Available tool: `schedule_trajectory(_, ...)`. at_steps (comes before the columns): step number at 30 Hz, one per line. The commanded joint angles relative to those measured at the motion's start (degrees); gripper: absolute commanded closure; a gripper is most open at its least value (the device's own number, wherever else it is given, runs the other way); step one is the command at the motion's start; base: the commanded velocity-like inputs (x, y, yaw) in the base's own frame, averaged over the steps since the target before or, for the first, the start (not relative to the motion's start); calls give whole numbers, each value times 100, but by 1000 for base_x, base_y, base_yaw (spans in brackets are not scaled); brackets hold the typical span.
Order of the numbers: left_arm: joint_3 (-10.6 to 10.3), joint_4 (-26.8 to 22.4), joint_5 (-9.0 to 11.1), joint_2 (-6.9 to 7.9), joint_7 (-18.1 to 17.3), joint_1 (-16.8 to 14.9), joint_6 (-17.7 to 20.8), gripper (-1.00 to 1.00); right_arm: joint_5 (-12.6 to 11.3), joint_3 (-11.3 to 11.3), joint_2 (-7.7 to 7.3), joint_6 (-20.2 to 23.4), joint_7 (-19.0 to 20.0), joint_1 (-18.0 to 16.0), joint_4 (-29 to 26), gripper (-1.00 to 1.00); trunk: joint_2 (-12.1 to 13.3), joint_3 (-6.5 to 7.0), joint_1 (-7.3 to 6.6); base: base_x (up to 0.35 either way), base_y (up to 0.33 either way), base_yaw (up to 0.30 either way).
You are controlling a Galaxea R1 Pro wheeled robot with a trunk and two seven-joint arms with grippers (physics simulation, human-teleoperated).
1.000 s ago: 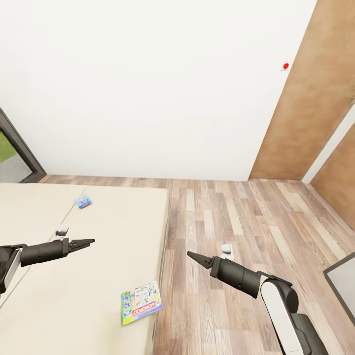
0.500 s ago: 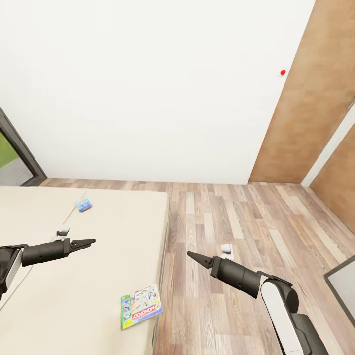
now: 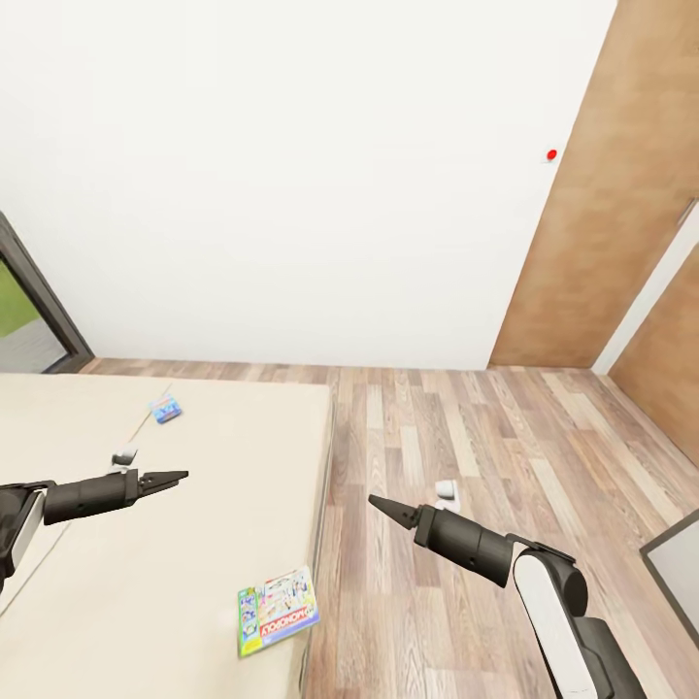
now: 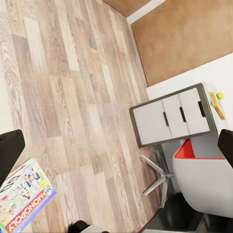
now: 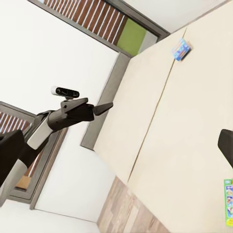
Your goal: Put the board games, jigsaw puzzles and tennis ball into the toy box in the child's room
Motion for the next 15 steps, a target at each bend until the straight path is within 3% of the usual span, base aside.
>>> schedule_trajectory(1,5,0,-6,-1,-23,-5,61,-100,-2,-7,0,25,10,-5,-2,-100,-11,-1,4,0,0,0)
schedule_trajectory(15,5,0,-8,-25,-19,-5,63,-100,-2,-9,1,25,10,-5,-2,-100,-11,131,4,0,0,0)
